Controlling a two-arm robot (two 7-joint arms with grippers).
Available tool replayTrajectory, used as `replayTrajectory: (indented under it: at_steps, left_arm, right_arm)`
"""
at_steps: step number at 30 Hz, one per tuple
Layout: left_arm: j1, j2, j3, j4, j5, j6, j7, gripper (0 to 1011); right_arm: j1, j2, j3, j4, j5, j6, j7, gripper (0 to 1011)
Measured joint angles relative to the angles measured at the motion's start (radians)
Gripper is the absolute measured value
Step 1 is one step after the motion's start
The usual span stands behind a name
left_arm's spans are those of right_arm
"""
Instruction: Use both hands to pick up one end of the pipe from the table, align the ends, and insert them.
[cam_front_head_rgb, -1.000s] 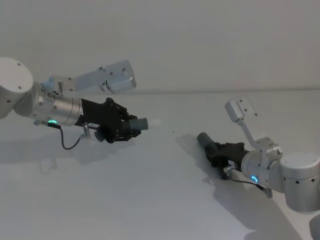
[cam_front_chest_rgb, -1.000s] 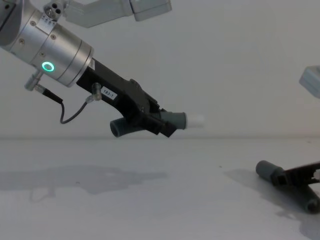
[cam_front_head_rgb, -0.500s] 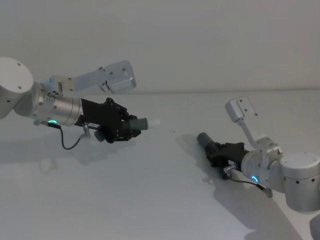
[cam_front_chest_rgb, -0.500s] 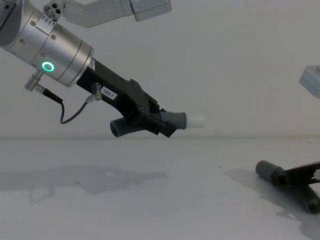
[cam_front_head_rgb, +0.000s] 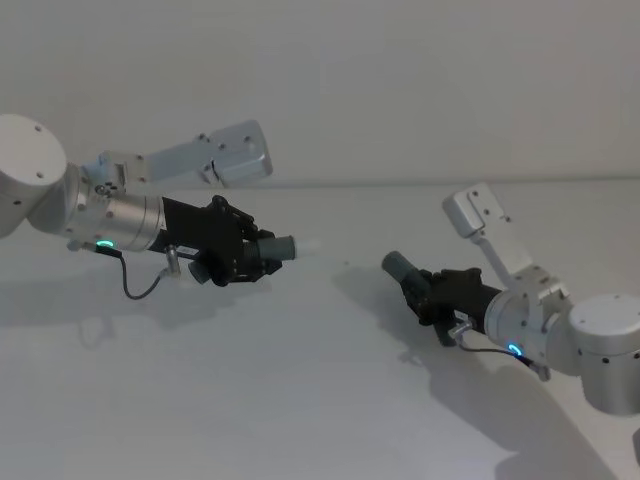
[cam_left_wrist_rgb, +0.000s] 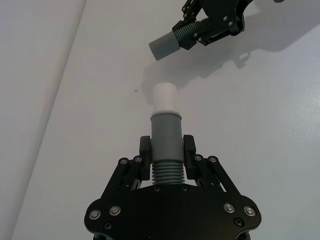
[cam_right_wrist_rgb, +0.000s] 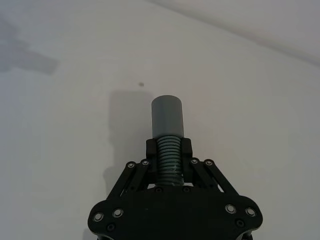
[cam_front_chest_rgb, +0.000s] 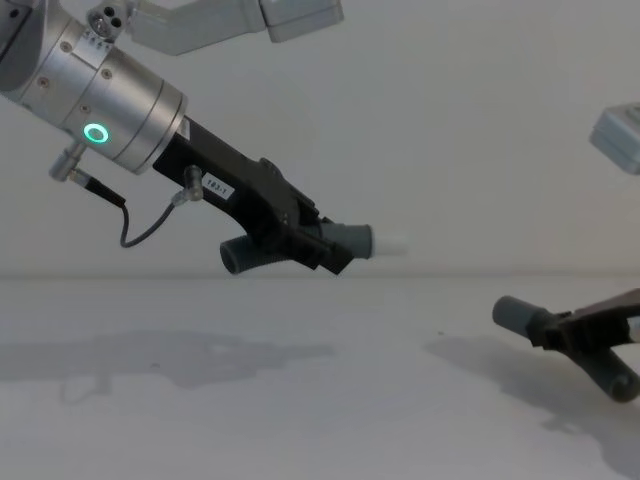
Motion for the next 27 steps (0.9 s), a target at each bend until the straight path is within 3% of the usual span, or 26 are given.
replayTrajectory:
  at_steps: [27]
  left_arm:
    - [0.0, 0.0, 0.0, 0.0, 0.0, 0.0, 0.0, 344]
  right_arm:
    - [0.112, 0.197, -0.128, -0.049, -0.077, -0.269, 0.279, 241]
